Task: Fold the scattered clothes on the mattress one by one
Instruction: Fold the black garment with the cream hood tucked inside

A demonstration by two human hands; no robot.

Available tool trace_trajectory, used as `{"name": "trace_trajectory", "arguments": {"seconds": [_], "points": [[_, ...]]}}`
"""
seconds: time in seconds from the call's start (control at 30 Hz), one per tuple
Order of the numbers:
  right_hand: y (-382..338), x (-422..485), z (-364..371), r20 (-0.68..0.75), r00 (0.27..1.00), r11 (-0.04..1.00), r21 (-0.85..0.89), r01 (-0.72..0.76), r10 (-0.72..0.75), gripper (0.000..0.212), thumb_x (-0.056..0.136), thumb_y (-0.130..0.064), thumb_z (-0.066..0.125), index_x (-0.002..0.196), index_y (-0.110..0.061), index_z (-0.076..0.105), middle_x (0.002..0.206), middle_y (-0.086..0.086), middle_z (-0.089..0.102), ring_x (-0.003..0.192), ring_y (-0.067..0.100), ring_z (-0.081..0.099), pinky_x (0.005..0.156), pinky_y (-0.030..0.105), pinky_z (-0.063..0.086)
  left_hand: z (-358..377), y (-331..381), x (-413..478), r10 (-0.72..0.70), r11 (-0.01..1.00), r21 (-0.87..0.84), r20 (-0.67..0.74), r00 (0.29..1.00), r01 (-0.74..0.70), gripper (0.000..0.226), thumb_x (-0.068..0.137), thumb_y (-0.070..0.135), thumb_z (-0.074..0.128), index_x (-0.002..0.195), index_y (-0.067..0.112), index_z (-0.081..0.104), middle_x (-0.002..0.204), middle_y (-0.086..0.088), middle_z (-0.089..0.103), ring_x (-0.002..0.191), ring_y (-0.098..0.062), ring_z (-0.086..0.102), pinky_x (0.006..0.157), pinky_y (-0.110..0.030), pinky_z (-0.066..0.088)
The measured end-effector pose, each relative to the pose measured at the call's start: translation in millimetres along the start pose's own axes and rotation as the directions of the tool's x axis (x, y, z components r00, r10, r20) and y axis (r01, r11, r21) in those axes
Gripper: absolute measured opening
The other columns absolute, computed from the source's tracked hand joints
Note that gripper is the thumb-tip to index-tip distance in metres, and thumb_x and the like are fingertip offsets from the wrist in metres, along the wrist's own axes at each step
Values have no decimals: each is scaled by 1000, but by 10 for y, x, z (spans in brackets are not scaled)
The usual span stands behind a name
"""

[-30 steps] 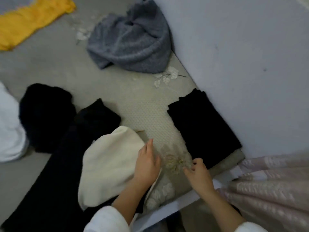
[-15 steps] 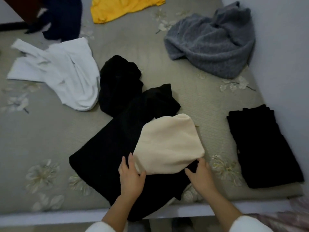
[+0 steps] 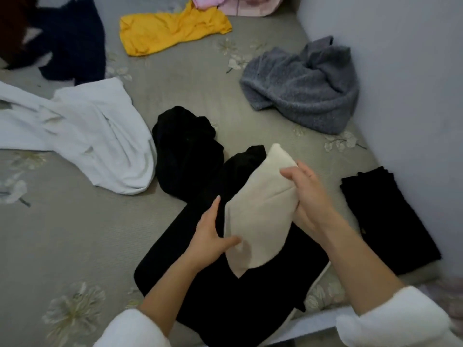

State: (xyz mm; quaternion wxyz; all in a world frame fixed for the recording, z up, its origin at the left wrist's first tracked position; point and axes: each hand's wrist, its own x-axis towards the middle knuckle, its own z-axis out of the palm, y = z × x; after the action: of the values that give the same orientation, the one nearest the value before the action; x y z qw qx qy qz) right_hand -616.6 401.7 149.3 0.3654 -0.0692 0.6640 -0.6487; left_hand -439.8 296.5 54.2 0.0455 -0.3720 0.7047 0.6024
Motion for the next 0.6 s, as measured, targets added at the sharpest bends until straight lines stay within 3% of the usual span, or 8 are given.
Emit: {"name": "trace_trajectory", "arguments": {"seconds": [0.1, 0.13, 0.17, 0.23, 0.33, 0.43, 0.5, 0.6], "points": [[-661, -331, 217, 199, 972, 983, 161, 89, -121, 33, 91, -1, 45, 68, -21, 59, 69, -3, 60, 66, 7, 57, 63, 22, 46, -256, 483, -31, 194, 981, 20, 1, 981, -194, 121, 58, 57, 81, 150, 42, 4, 155, 15, 12, 141, -8, 13, 116, -40, 16], [-851, -443, 256, 253, 955, 974, 203, 103, -154, 35, 91, -2, 45, 66, -23, 56, 67, -4, 58, 64, 6, 55, 61, 20, 45, -317, 661, -54, 254, 967, 14, 9, 967, -254, 108, 62, 56, 80, 148, 42, 18, 153, 11, 23, 139, -7, 22, 115, -38, 22], [-1003, -532, 279, 284, 940, 970, 206, 131, -187, 34, 92, -4, 46, 65, -23, 53, 66, -5, 55, 64, 6, 53, 61, 20, 44, -363, 831, -79, 316, 949, 8, 17, 949, -316, 80, 70, 50, 78, 139, 43, 37, 144, 7, 41, 131, -7, 38, 110, -38, 34], [-1215, -627, 241, 234, 942, 970, 81, 229, -242, 23, 94, -13, 50, 72, -21, 51, 71, -3, 55, 68, 8, 53, 65, 25, 44, -437, 1183, -181, 373, 927, 43, -55, 926, -371, 18, 88, 37, 65, 106, 34, 64, 107, 1, 66, 103, -15, 61, 90, -40, 51], [-1327, -679, 28, -32, 951, 919, -268, 290, -309, 11, 88, -33, 57, 91, -23, 60, 94, 2, 66, 87, 18, 60, 78, 38, 49, -531, 1642, -389, 372, 928, 76, -267, 889, -365, 16, 95, 30, 52, 90, 22, 65, 88, 2, 67, 84, -14, 62, 69, -28, 48], [-1073, -821, -158, -203, 960, 949, -286, 131, -194, 13, 90, -21, 58, 102, -19, 56, 108, 7, 65, 92, 18, 59, 75, 32, 46, -595, 1990, -577, 325, 929, -54, -351, 878, -366, 13, 97, 33, 50, 93, 30, 63, 88, 12, 64, 80, -2, 56, 67, -21, 44], [-754, -966, -173, -101, 995, 959, -284, -9, -20, 22, 84, -16, 64, 104, -17, 55, 109, 7, 62, 92, 16, 56, 74, 30, 44, -605, 2189, -658, 271, 912, -187, -395, 878, -366, 19, 95, 39, 52, 105, 26, 64, 99, 3, 67, 86, -9, 59, 72, -27, 45], [-384, -1137, -1, 186, 955, 908, -394, -143, 231, 82, 55, -46, 82, 125, -25, 45, 122, -3, 58, 107, 12, 58, 88, 29, 49, -520, 2529, -768, 165, 814, -451, -425, 890, -366, 30, 96, 34, 54, 120, 17, 57, 104, 2, 62, 84, -9, 58, 70, -23, 46]]}}
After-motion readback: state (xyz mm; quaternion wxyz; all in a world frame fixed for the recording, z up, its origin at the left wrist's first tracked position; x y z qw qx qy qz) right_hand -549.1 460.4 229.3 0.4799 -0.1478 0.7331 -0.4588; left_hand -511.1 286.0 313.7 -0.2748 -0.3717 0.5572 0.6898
